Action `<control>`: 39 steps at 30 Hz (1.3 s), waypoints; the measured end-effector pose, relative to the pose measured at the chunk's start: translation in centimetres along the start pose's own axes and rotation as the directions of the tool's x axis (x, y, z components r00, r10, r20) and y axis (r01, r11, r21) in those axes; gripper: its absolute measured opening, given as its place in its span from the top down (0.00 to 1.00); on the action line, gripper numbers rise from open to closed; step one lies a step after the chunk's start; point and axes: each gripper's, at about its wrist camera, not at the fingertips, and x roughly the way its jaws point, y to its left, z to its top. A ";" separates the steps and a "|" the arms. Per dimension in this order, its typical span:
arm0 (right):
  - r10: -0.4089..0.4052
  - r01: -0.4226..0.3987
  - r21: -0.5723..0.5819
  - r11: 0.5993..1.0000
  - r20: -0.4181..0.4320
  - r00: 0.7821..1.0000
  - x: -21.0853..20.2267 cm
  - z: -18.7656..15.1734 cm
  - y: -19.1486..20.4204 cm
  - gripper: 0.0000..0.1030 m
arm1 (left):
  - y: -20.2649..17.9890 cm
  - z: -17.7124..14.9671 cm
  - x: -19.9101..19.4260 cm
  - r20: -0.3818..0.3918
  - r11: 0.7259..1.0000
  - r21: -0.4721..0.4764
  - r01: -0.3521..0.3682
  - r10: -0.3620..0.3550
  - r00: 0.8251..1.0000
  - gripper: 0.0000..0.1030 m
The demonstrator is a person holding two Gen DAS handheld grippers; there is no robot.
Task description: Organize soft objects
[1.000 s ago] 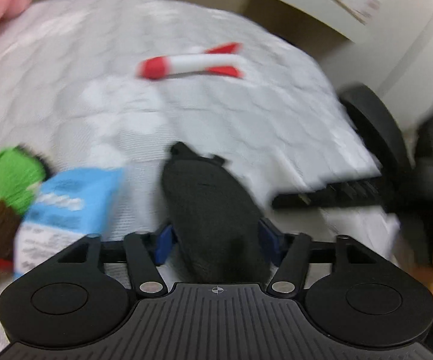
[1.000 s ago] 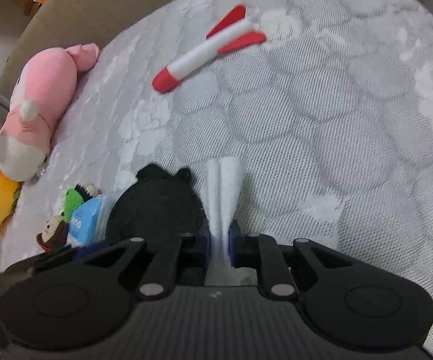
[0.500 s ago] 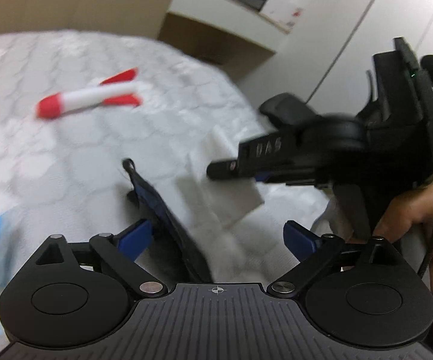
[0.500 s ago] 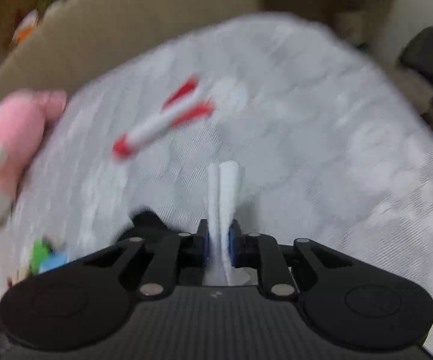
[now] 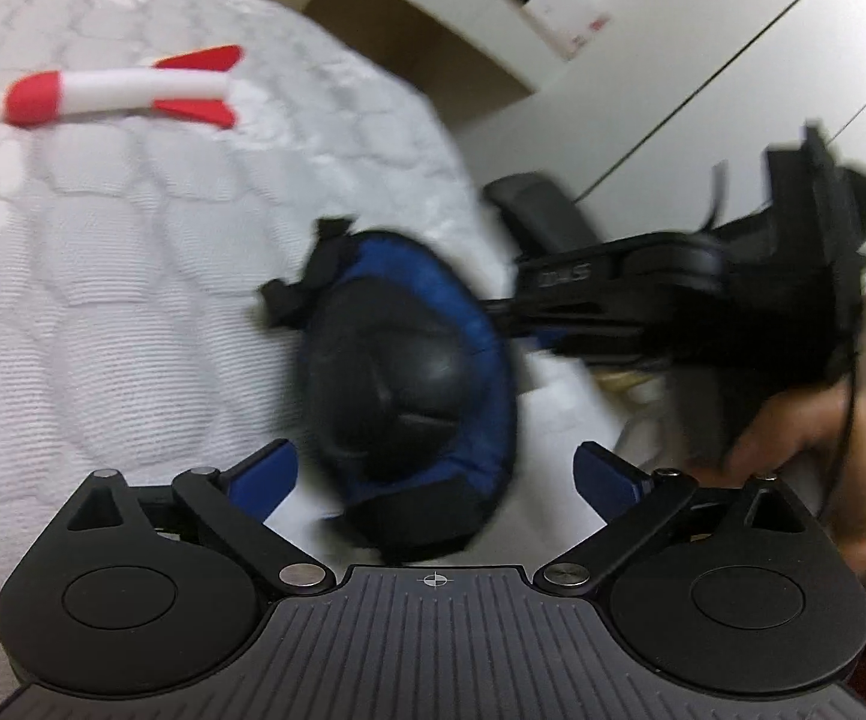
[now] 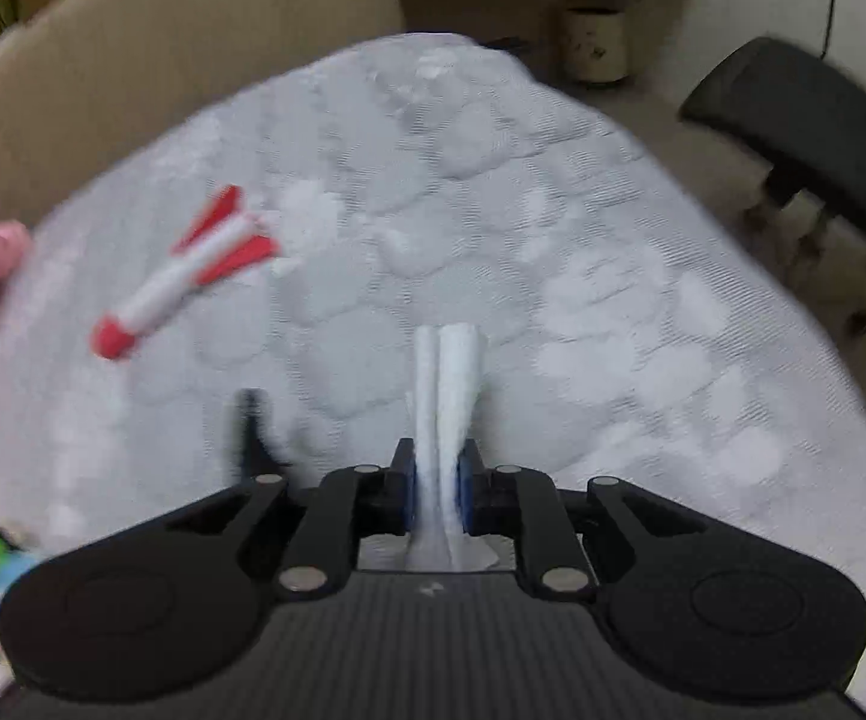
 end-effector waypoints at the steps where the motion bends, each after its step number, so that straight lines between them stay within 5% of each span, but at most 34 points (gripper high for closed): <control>1: -0.031 0.031 -0.001 1.000 -0.018 0.999 0.6 0.0 -0.2 0.85 | 0.0 -0.2 0.6 -0.029 0.999 0.002 -0.033 0.033 0.999 0.01; 5: -0.104 0.107 0.057 0.993 -0.064 0.993 1.6 -0.1 -1.6 0.85 | -0.7 -1.2 1.6 -0.044 1.000 0.016 -0.027 0.028 0.999 0.01; 7: -0.101 0.100 0.104 0.990 0.007 0.995 -0.5 -0.1 -2.1 0.85 | -1.6 -1.2 1.3 -0.020 0.999 0.051 0.003 -0.002 1.000 0.01; 13: -0.063 0.062 -0.046 0.997 -0.017 0.998 -2.2 -0.2 -1.1 0.84 | -3.6 -0.7 -2.1 0.136 0.982 0.162 0.094 -0.116 0.984 0.01; 15: -0.051 0.049 -0.095 0.994 -0.027 0.998 -2.8 -0.2 -0.8 0.84 | -3.3 -0.4 -3.1 0.137 0.987 0.135 0.089 -0.107 0.985 0.00; 18: -0.035 0.027 -0.169 0.985 -0.042 0.999 -3.6 -0.3 -0.4 0.76 | -1.7 -0.3 -3.2 -0.032 0.997 0.035 -0.072 0.073 0.997 0.00; 20: -0.061 0.050 -0.203 0.978 -0.046 0.997 -3.4 -0.2 -0.2 0.73 | -0.4 -0.8 -4.0 -0.201 0.977 -0.012 -0.215 0.208 0.957 0.00; 22: -0.038 0.030 -0.211 0.977 -0.035 0.999 -3.4 0.0 -0.1 0.60 | 0.7 -1.5 -5.9 -0.317 0.958 -0.030 -0.284 0.260 0.912 0.00; 23: -0.009 0.003 -0.210 0.978 -0.025 1.000 -3.5 0.2 0.0 0.55 | 1.1 -1.6 -7.0 -0.330 0.960 -0.052 -0.274 0.242 0.912 0.00; 27: 0.138 -0.153 -0.232 0.961 -0.079 0.987 -2.5 1.4 1.3 0.37 | 3.5 -1.3 -9.5 -0.254 0.964 -0.204 -0.173 0.118 0.960 0.00; 30: 0.162 -0.194 -0.247 0.949 -0.144 0.976 0.1 2.5 2.1 0.34 | 6.5 -0.6 -7.9 -0.300 0.919 -0.296 -0.259 0.167 0.939 0.00; 33: 0.163 -0.197 -0.176 0.964 -0.194 0.968 3.0 3.6 1.3 0.31 | 9.0 -0.7 -6.9 -0.331 0.888 -0.377 -0.264 0.137 0.934 0.00; 36: 0.266 -0.276 -0.007 0.961 -0.240 0.934 4.6 3.9 0.2 0.32 | 10.1 -0.2 -7.7 -0.311 0.858 -0.464 -0.220 0.075 0.947 0.00; 39: 0.357 -0.369 -0.007 0.929 -0.233 0.904 4.6 4.1 1.3 0.26 | 11.4 0.8 -9.0 -0.249 0.841 -0.522 -0.145 0.013 0.968 0.00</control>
